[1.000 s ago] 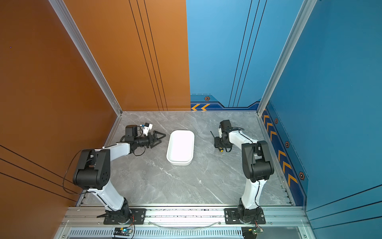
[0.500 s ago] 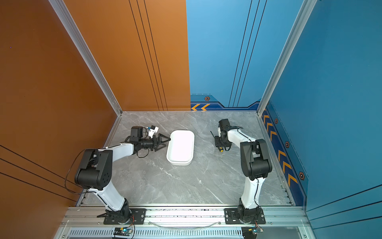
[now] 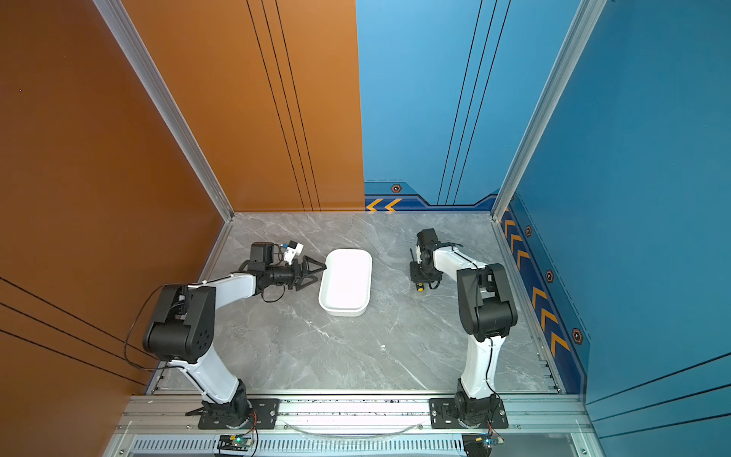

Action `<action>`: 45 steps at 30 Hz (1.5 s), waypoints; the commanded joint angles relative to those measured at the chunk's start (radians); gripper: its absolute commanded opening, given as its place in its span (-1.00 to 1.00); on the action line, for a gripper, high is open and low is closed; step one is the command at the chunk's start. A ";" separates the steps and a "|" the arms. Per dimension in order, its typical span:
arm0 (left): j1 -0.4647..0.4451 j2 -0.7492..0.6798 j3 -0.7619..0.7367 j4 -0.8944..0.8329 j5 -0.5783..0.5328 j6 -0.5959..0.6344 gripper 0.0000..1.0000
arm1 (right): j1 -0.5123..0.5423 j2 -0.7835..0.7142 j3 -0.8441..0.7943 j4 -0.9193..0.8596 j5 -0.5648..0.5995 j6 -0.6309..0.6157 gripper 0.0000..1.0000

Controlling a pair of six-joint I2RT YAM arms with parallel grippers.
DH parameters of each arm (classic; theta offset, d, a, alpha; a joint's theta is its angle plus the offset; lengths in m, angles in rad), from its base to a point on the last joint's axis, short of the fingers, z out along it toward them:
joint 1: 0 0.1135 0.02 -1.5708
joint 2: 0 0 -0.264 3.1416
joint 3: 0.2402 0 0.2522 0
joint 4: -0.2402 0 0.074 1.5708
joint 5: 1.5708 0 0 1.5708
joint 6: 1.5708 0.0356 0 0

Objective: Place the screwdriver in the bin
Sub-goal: 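Lift the screwdriver with the right gripper and carry it over the bin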

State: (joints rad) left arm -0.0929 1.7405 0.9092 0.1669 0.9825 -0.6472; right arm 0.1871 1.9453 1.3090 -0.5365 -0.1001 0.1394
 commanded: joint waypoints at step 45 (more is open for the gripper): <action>0.094 0.003 -0.099 0.103 0.051 -0.005 0.96 | 0.554 -0.015 0.182 0.161 0.143 0.776 -1.00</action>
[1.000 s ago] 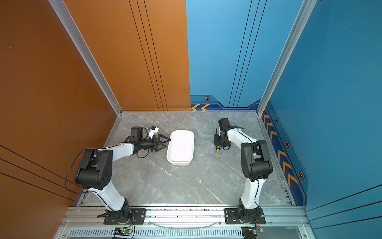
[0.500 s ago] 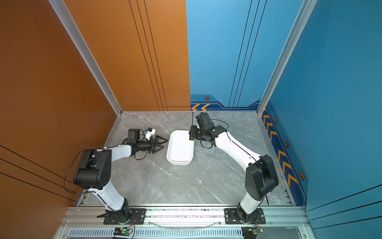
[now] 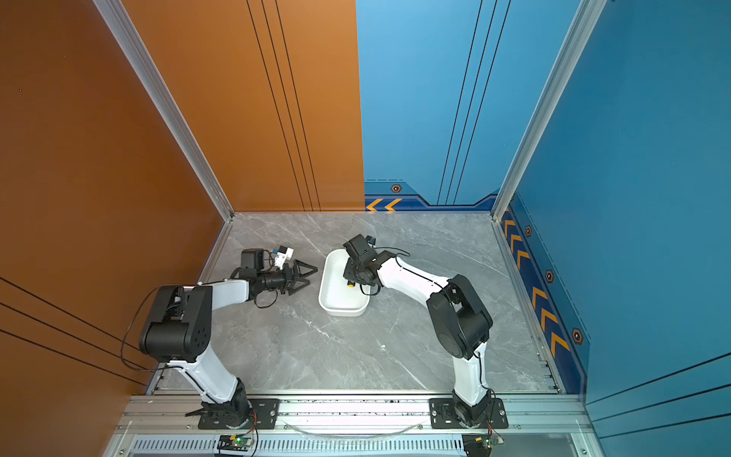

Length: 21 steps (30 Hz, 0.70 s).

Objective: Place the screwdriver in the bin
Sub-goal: 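Lift the screwdriver with the right gripper and carry it over the bin, then lower the held screwdriver into the white bin with the right gripper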

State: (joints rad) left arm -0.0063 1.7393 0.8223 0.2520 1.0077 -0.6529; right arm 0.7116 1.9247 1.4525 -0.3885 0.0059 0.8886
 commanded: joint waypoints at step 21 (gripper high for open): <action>0.008 0.008 -0.015 0.018 0.027 0.000 0.96 | 0.099 0.020 -0.039 0.009 0.054 0.067 -1.00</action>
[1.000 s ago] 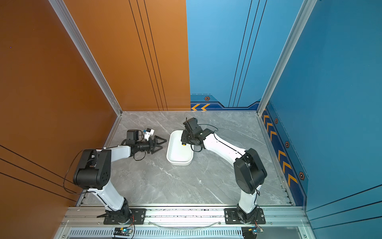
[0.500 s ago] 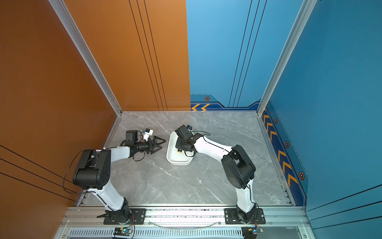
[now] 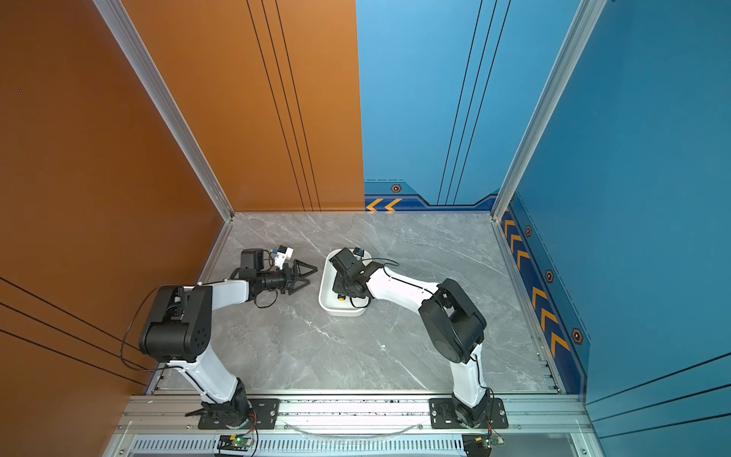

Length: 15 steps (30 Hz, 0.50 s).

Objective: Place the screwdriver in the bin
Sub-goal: 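Lower the held screwdriver into the white bin with the right gripper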

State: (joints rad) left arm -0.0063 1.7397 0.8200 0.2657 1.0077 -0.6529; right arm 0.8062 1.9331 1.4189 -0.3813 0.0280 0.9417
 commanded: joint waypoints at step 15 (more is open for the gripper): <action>0.006 0.004 -0.015 0.006 0.028 0.001 0.96 | -0.001 0.058 0.003 -0.026 0.030 0.032 -1.00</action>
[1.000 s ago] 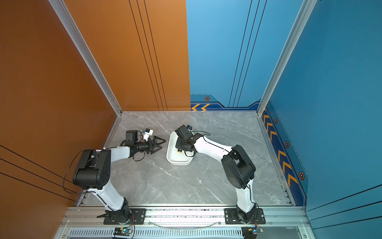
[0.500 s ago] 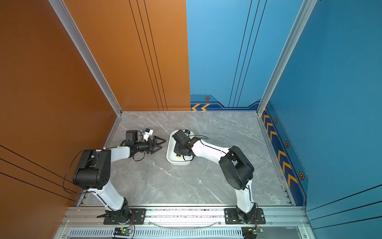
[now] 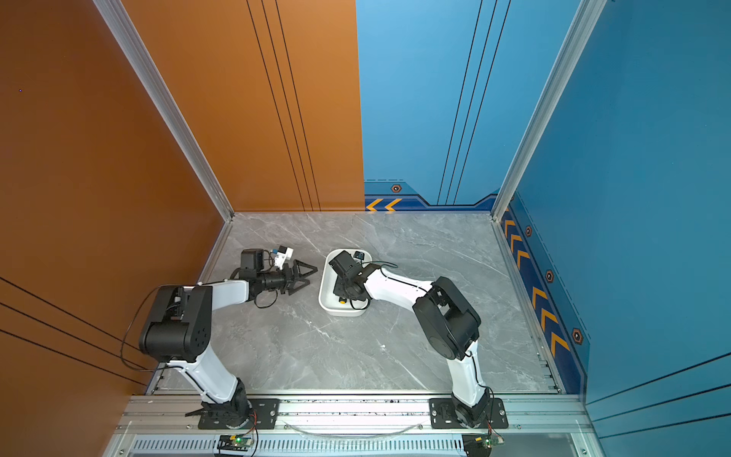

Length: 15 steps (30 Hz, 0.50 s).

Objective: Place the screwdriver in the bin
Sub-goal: 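Lower the held screwdriver into the white bin with the right gripper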

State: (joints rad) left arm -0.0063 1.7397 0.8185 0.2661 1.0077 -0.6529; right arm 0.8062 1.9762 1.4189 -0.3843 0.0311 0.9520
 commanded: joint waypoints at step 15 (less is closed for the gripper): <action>0.006 0.010 -0.014 0.010 0.031 0.001 0.96 | -0.003 0.055 0.011 -0.025 0.004 0.025 -1.00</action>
State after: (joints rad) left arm -0.0063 1.7397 0.8185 0.2665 1.0077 -0.6529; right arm 0.8059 2.0186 1.4189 -0.3843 0.0307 0.9634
